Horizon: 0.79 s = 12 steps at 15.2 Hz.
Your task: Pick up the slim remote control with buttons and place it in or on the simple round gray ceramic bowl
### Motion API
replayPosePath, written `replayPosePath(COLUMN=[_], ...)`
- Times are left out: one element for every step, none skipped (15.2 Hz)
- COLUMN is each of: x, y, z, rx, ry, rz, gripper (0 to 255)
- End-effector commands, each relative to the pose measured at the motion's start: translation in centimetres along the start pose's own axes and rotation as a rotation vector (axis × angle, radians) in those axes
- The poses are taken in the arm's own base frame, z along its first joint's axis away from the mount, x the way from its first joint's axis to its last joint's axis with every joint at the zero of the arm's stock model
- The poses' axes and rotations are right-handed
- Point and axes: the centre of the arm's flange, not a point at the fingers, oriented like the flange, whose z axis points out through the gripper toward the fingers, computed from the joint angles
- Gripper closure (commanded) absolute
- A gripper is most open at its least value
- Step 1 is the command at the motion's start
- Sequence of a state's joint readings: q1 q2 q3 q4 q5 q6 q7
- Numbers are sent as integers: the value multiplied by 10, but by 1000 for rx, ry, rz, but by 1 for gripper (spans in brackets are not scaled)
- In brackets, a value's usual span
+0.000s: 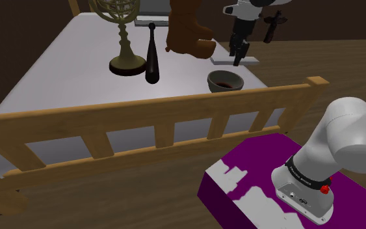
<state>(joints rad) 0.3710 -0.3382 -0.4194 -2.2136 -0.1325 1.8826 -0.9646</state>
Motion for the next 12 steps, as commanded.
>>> replayPosePath(x=[23,23,23,23,23,23,23,23,23,23,23,23], y=[-16,-16,-16,-16,-16,-16,-16,-15,-15,-15,-15,-15], z=[2,8,13,18,23,29,34,39,44,50,55,60], rx=[0,0,0,0,0,0,0,0,0,0,0,0], ry=[0,0,0,0,0,0,0,0,0,0,0,0], rz=[2,2,2,2,2,2,2,2,2,2,2,2], gripper=[255,255,255,255,255,255,255,255,255,255,255,255])
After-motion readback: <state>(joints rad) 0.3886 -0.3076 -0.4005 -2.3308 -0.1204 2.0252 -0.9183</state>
